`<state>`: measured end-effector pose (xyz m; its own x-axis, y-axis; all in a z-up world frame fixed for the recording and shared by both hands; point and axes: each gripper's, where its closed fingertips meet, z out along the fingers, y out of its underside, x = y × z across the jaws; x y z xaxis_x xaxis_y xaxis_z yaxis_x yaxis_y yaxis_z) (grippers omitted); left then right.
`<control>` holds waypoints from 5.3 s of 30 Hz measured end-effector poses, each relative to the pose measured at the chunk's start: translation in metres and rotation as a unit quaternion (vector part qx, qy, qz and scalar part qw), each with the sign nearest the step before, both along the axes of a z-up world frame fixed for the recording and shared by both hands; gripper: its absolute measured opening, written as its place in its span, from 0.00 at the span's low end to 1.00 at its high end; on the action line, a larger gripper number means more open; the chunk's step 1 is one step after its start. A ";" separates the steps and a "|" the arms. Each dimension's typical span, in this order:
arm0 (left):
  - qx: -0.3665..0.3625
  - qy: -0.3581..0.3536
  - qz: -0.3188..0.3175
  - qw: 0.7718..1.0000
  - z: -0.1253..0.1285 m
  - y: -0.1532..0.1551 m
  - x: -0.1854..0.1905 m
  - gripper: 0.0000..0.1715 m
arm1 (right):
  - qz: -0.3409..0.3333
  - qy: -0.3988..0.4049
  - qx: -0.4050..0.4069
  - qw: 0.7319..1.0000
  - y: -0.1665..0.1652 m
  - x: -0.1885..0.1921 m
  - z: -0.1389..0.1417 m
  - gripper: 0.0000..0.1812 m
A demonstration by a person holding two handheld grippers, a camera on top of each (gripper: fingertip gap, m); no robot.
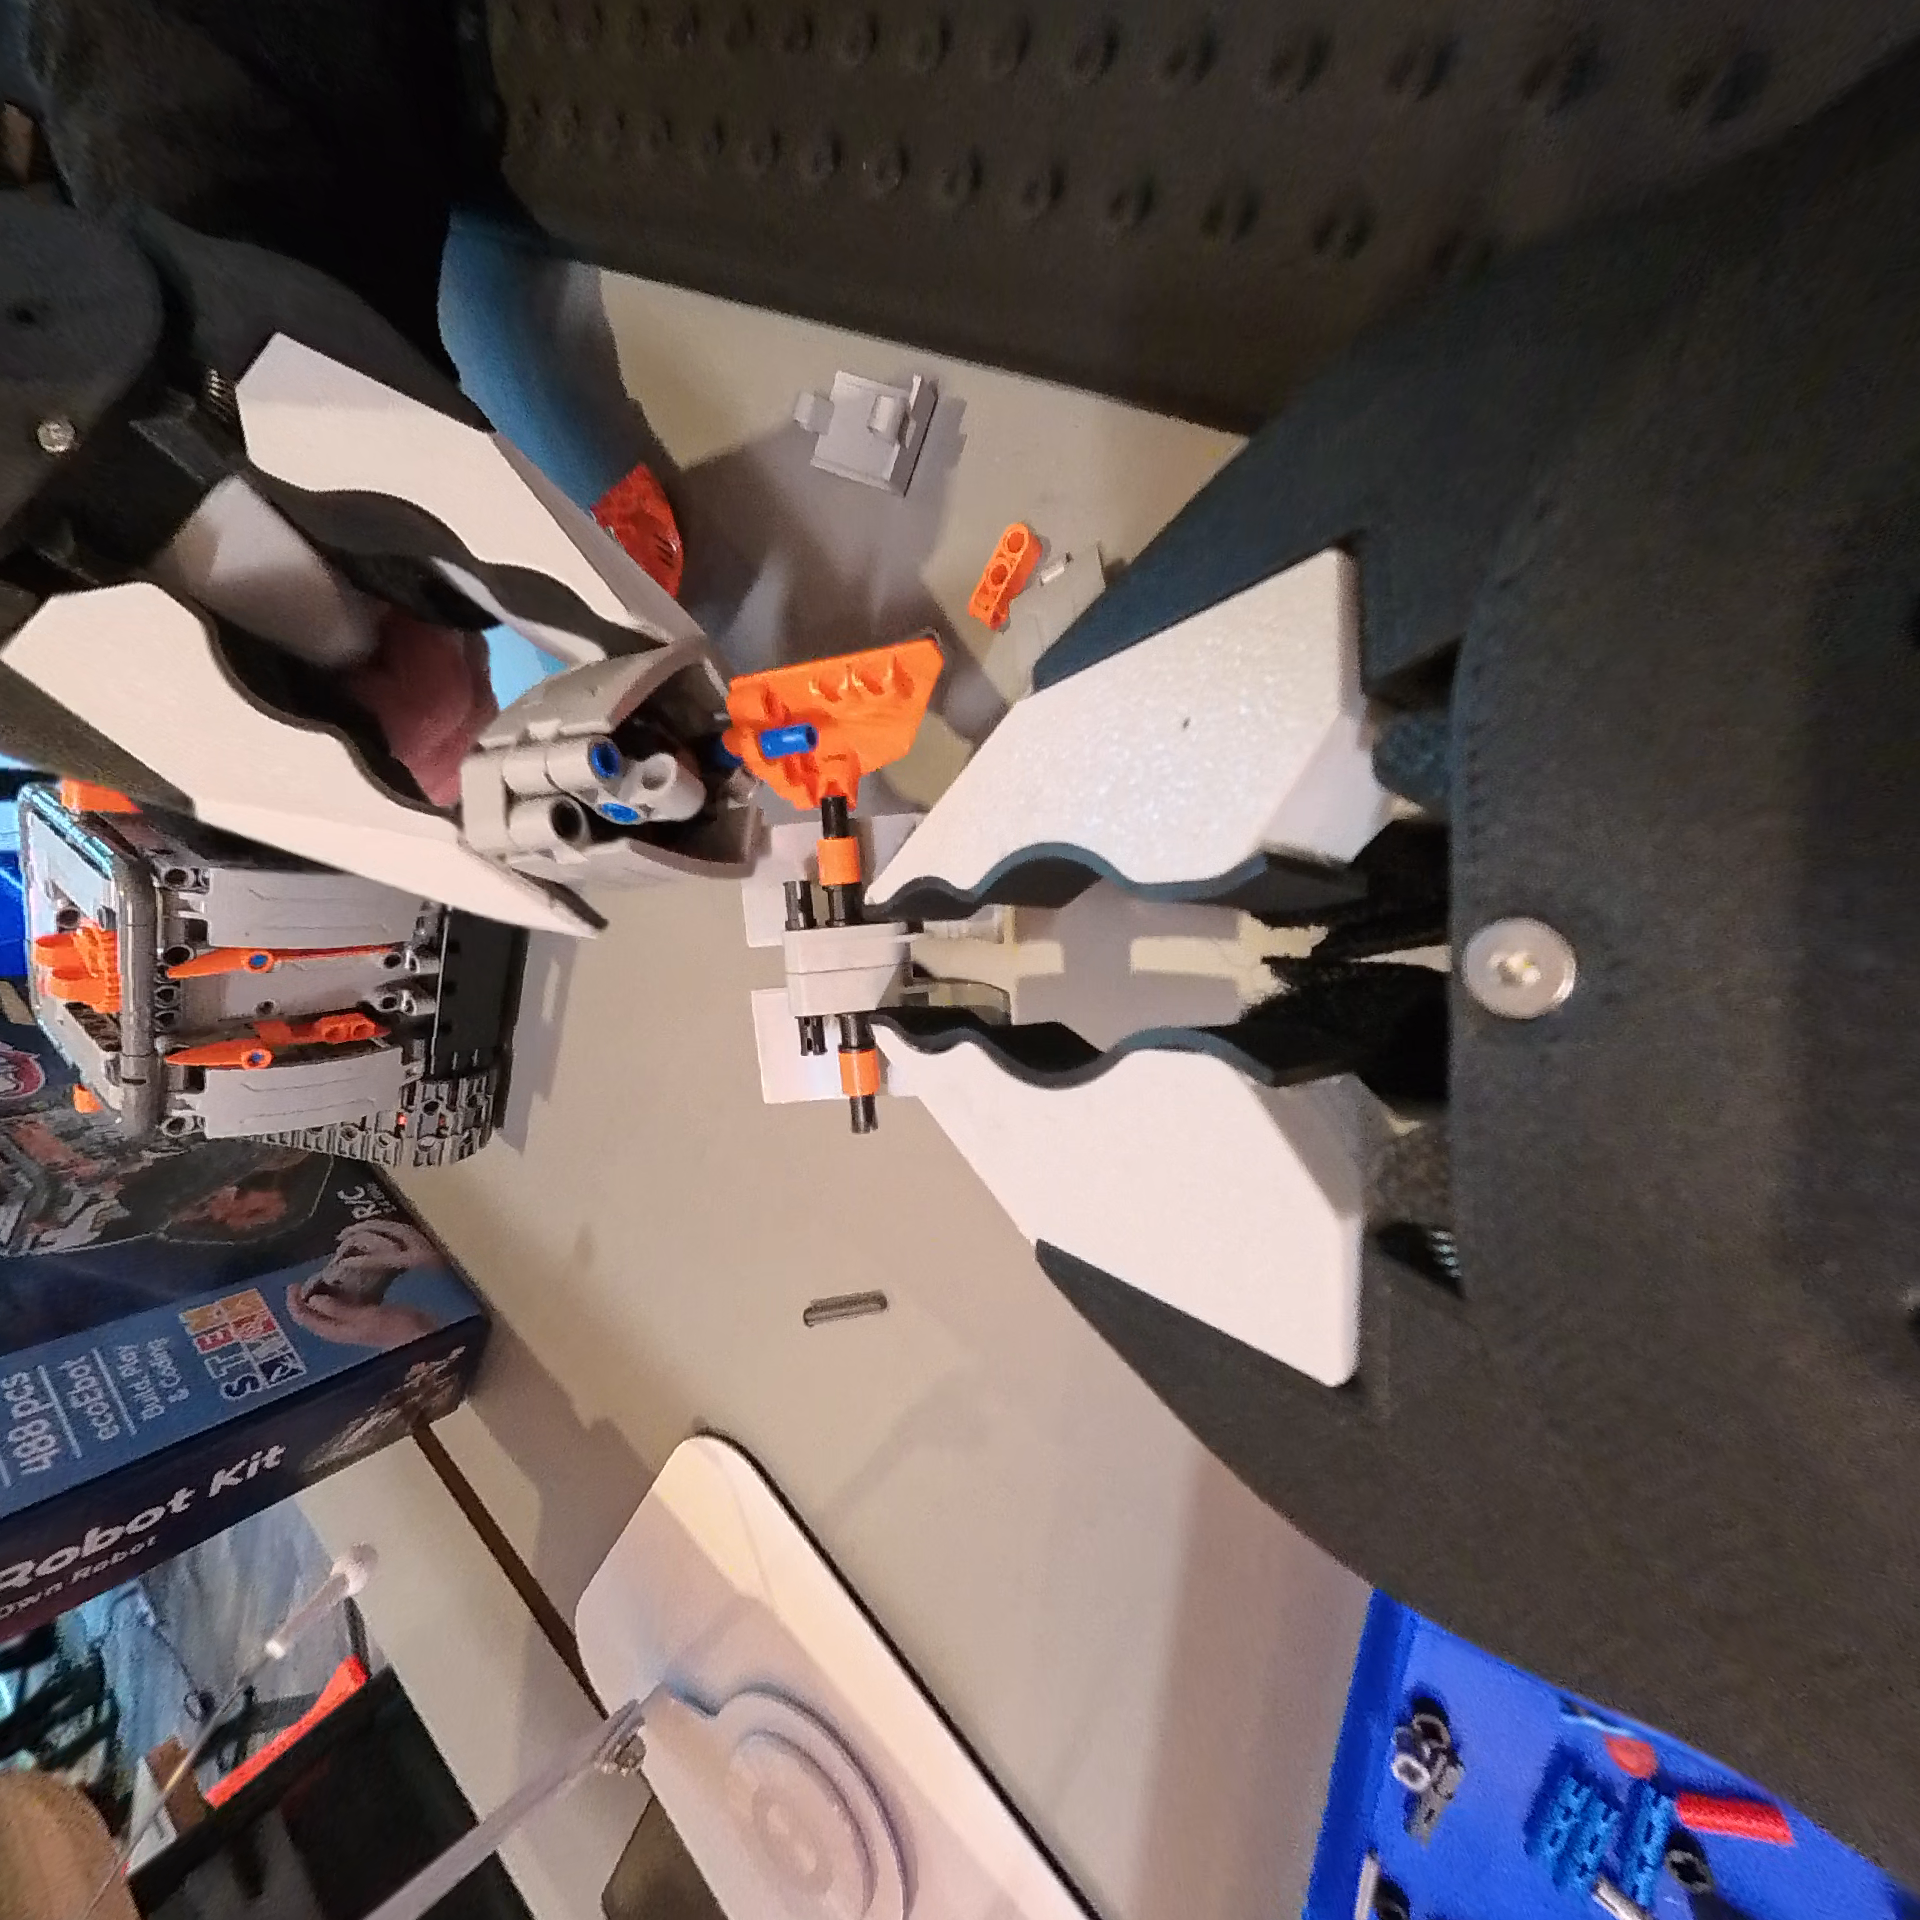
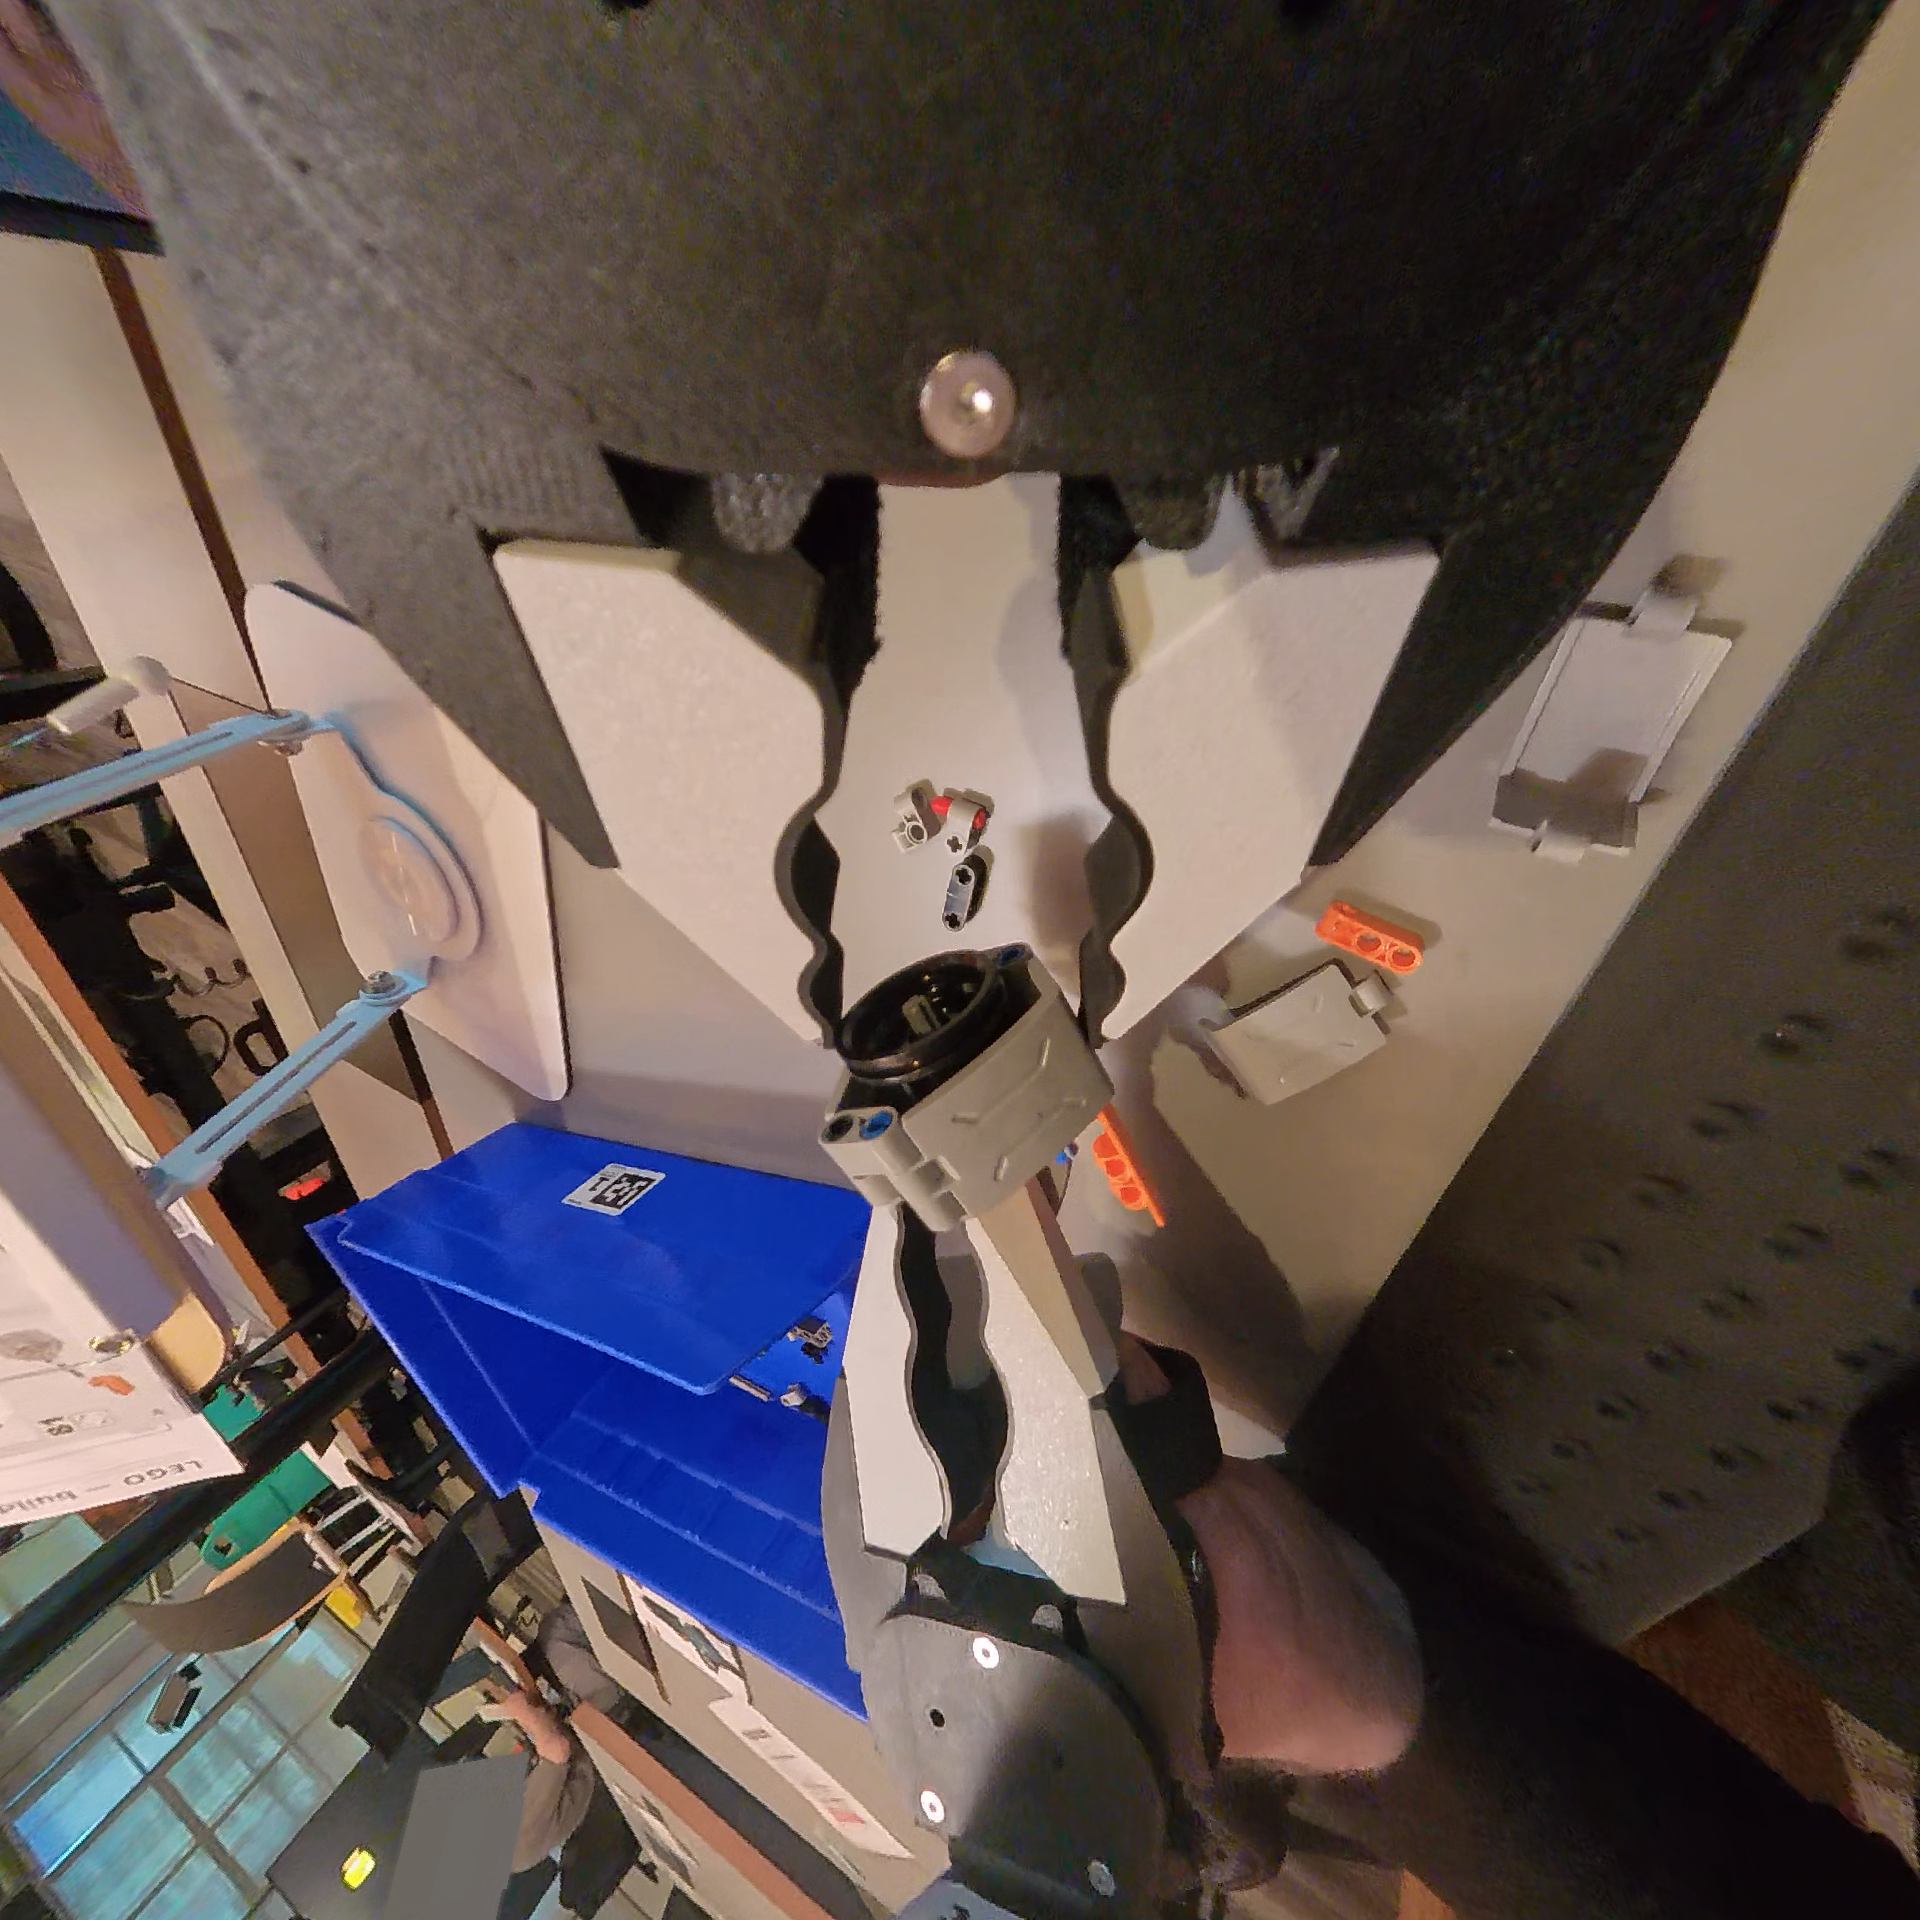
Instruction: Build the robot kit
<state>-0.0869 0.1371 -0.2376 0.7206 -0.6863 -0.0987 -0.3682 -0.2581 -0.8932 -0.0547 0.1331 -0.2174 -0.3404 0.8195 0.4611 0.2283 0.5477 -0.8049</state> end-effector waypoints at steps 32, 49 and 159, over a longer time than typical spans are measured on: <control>-0.094 0.108 -0.007 0.990 -0.059 -0.004 -0.001 0.08 | -0.024 -0.149 -0.036 0.988 0.006 0.000 -0.062 0.24; -0.097 0.108 -0.008 0.989 -0.057 -0.001 0.002 0.08 | -0.060 -0.212 0.015 0.975 0.019 0.022 -0.052 0.19; -0.107 0.272 -0.007 0.956 -0.061 0.005 -0.007 0.07 | -0.054 -0.240 0.186 0.951 -0.009 -0.006 -0.070 0.07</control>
<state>-0.0937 0.1424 -0.2987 0.5942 -0.7413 -0.3121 -0.7673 -0.4061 -0.4963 -0.0607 0.1240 -0.2875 -0.5073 0.6729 0.5384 0.5921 0.7261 -0.3497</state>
